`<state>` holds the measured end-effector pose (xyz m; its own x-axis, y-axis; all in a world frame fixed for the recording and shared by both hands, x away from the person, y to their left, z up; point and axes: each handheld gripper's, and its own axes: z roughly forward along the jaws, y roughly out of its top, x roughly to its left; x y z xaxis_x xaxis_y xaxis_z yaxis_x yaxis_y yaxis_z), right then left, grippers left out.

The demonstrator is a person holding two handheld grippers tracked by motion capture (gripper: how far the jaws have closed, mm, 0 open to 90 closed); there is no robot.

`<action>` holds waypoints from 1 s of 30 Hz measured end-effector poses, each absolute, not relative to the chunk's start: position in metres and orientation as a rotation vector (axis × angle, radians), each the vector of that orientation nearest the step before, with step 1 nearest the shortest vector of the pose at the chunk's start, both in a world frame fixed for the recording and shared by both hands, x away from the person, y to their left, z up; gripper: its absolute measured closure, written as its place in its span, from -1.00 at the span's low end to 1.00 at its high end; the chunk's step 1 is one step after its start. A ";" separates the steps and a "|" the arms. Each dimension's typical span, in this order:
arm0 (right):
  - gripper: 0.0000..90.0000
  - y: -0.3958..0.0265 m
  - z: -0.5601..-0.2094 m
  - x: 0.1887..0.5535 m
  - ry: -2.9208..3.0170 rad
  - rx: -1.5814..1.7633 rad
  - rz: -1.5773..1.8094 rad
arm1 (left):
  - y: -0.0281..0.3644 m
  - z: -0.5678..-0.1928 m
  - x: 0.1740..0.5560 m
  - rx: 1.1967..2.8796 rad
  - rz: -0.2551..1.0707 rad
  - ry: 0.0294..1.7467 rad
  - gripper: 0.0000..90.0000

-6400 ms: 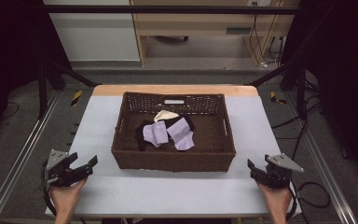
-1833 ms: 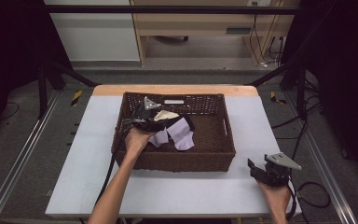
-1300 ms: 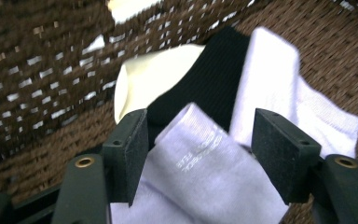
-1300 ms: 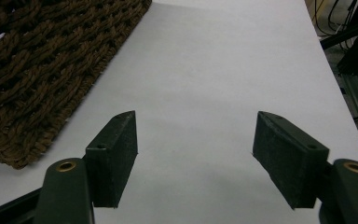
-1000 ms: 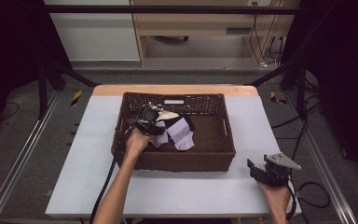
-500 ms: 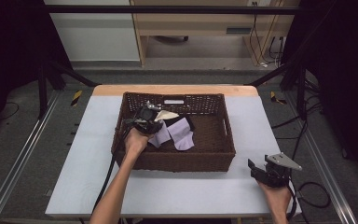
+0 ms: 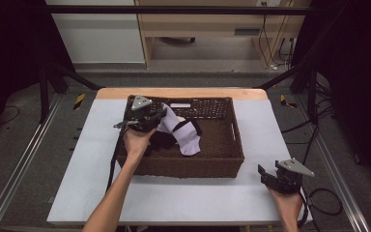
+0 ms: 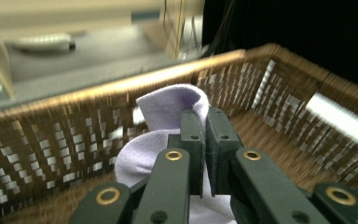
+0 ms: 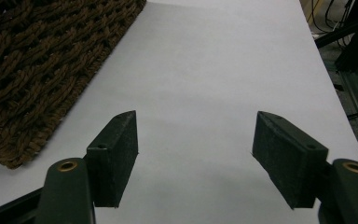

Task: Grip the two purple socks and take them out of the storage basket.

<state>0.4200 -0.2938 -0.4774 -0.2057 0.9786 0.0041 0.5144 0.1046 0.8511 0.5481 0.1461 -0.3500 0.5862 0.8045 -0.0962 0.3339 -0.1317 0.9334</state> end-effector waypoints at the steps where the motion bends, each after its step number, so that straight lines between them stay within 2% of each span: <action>1: -0.30 -0.294 -0.477 0.420 1.794 1.456 1.004 | 0.148 -0.344 0.545 1.700 0.536 0.935 0.90; 7: -0.30 -0.294 -0.477 0.420 1.792 1.458 1.005 | 0.156 -0.317 0.520 1.646 0.541 0.836 0.90; 16: -0.30 -0.296 -0.477 0.419 1.785 1.463 1.005 | 0.165 -0.298 0.479 1.615 0.521 0.707 0.90; 30: -0.30 -0.296 -0.476 0.419 1.779 1.461 1.005 | 0.182 -0.294 0.425 1.605 0.482 0.581 0.90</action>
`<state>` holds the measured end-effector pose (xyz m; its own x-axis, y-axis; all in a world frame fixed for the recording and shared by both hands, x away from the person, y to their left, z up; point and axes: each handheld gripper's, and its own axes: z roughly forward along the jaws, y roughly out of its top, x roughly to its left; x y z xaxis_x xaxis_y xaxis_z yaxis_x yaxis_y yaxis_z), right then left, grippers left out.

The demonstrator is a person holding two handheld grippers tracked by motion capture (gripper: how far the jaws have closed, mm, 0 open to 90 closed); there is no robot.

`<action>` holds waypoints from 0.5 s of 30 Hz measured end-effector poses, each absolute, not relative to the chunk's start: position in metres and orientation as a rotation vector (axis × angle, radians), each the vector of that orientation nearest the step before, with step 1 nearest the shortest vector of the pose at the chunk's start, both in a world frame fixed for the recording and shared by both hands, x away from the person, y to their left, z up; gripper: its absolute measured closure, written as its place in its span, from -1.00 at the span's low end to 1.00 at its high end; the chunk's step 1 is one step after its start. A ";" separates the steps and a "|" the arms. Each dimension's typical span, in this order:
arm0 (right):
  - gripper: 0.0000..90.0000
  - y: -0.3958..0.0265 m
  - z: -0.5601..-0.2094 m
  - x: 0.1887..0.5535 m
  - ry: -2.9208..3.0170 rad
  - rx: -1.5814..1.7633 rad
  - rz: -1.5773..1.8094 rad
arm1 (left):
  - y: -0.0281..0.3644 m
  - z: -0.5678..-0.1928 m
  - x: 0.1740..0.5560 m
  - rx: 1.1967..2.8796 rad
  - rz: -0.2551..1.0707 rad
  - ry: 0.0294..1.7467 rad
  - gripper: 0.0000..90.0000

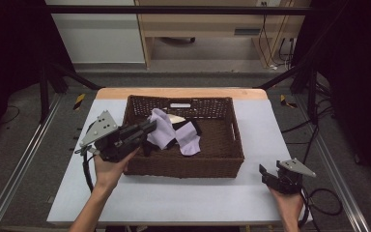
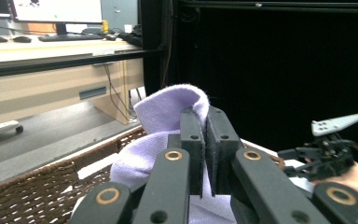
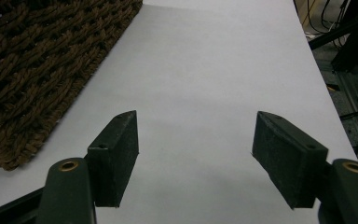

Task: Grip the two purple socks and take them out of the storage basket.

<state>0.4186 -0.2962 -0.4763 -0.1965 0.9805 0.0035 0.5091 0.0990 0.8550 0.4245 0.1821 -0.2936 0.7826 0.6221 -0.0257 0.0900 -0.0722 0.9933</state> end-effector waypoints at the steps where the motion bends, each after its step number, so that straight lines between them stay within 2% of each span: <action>1: -0.29 -0.296 -0.476 0.418 1.779 1.462 1.005 | 0.182 -0.294 0.425 1.605 0.482 0.581 0.90; 15: -0.29 -0.296 -0.476 0.417 1.780 1.459 1.005 | 0.184 -0.317 0.384 1.670 0.435 0.530 0.90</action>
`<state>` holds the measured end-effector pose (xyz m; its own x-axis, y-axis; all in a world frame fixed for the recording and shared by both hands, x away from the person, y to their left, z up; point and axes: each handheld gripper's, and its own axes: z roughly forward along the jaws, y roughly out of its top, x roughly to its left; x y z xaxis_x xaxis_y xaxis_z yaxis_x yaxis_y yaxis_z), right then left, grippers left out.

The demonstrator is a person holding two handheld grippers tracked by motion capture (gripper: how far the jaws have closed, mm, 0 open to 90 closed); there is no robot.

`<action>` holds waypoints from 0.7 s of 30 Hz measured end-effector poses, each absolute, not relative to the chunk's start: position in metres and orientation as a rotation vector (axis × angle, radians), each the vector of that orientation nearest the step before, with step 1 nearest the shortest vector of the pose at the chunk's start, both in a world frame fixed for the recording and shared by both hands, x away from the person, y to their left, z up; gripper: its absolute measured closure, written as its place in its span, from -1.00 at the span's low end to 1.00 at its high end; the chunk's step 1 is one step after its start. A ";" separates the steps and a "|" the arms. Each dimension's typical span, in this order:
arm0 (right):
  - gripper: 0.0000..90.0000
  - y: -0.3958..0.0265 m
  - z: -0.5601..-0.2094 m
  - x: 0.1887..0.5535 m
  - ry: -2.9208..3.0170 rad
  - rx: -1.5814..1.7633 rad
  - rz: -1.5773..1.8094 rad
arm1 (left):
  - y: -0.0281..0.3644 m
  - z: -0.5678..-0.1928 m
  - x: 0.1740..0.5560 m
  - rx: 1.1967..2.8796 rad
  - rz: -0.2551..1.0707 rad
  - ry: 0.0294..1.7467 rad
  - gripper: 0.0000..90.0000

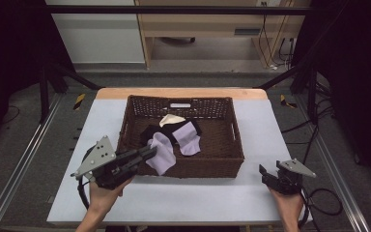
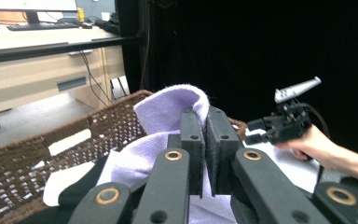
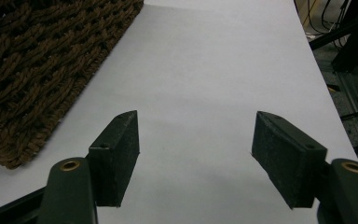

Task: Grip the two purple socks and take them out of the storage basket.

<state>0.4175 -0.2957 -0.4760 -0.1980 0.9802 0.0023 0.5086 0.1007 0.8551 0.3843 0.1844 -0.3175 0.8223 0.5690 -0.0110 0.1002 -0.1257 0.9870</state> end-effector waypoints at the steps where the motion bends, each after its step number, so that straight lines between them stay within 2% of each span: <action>1: -0.29 -0.296 -0.476 0.417 1.778 1.461 1.008 | 0.185 -0.323 0.380 1.676 0.421 0.531 0.90; 21: -0.29 -0.294 -0.476 0.416 1.784 1.458 1.002 | 0.182 -0.392 0.367 1.857 0.305 0.605 0.90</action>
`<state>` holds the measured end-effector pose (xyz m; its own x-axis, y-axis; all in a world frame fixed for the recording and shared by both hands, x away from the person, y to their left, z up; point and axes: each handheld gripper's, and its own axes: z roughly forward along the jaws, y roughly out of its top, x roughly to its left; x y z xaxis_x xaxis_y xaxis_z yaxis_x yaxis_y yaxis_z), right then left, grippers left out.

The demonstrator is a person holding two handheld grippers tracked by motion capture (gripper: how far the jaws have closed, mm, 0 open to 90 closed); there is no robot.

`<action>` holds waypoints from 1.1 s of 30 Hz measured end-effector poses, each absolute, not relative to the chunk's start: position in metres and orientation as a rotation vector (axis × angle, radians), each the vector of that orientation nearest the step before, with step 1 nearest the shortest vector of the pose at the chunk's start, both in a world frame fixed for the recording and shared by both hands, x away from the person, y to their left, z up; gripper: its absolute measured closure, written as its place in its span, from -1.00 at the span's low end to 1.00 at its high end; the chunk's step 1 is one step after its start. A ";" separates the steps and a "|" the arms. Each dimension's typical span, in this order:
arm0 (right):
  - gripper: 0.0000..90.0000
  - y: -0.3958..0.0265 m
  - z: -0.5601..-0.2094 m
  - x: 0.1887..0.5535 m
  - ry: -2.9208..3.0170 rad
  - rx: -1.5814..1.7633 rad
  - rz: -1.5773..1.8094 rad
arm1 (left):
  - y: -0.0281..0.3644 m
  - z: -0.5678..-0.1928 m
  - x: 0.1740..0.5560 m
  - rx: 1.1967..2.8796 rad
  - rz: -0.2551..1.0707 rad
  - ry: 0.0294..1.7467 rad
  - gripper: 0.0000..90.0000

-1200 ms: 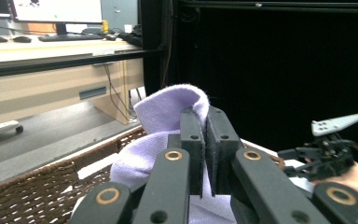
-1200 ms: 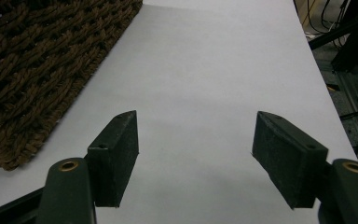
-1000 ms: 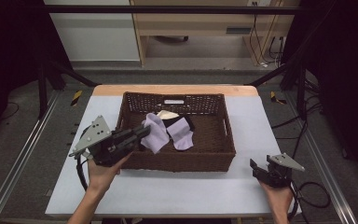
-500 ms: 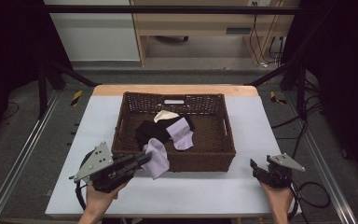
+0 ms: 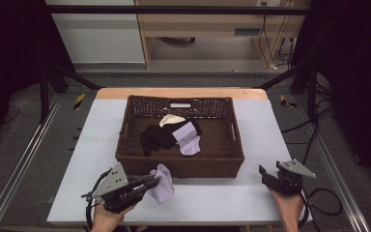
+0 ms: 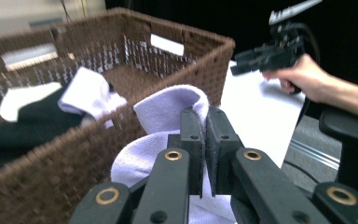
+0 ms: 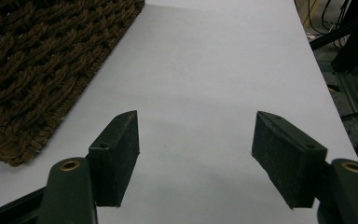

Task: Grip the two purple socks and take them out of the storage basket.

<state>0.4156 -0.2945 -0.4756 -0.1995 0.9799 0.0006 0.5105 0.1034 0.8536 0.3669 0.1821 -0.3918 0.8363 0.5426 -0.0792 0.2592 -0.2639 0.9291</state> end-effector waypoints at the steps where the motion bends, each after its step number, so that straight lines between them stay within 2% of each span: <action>1: -0.29 -0.294 -0.476 0.415 1.785 1.451 1.003 | 0.181 -0.395 0.368 1.867 0.301 0.612 0.90; 20: -0.29 -0.295 -0.476 0.415 1.791 1.451 1.007 | 0.162 -0.443 0.386 2.046 0.282 0.694 0.86; 22: -0.29 -0.294 -0.476 0.415 1.792 1.451 1.008 | 0.161 -0.444 0.387 2.047 0.289 0.697 0.78; 29: -0.29 -0.295 -0.476 0.416 1.796 1.448 1.009 | 0.160 -0.441 0.383 2.040 0.353 0.709 0.27; 33: -0.29 -0.295 -0.476 0.416 1.796 1.450 1.009 | 0.162 -0.431 0.381 2.007 0.369 0.722 0.11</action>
<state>0.4157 -0.2946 -0.4762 -0.2123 0.9772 0.0024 0.5103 0.1087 0.8531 0.3809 0.1624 -0.4315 0.7813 0.6235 -0.0301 0.3410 -0.3860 0.8572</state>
